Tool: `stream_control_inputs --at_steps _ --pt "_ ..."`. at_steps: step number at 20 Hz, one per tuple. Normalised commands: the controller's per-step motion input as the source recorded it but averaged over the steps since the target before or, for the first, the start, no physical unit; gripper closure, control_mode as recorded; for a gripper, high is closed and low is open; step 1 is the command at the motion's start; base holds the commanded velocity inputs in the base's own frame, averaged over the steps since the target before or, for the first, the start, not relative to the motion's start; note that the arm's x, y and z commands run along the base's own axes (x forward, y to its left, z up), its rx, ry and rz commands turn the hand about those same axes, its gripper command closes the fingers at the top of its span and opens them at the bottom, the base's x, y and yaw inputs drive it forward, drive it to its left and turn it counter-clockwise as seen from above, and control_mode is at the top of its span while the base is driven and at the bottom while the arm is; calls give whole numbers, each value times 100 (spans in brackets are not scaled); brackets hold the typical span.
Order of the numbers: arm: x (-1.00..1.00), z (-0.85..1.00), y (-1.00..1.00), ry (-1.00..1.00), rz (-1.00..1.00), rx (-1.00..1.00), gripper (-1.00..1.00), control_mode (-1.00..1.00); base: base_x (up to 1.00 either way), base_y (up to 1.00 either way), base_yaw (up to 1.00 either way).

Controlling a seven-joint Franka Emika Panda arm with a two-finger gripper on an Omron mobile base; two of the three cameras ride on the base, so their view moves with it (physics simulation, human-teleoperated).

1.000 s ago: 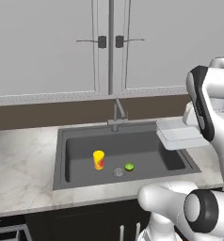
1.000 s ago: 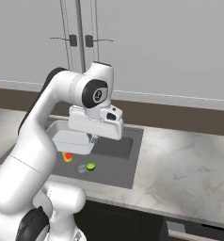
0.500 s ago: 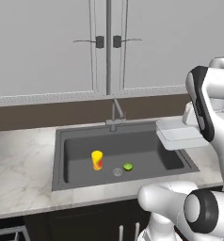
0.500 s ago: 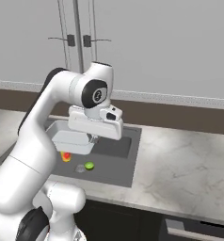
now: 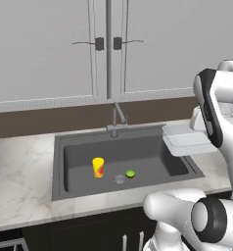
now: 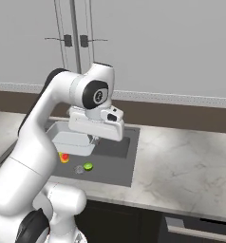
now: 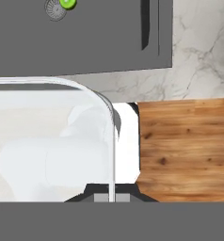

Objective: Pick the cup and tupperware and place them in the sink. Then turn on the water.

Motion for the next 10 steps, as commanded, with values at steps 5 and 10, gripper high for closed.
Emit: stream_control_inputs --at_steps 5,10 --pt "0 0 0 0 0 0 100 100 0 0 0" --pt "0 0 0 0 0 0 100 100 0 0 0"
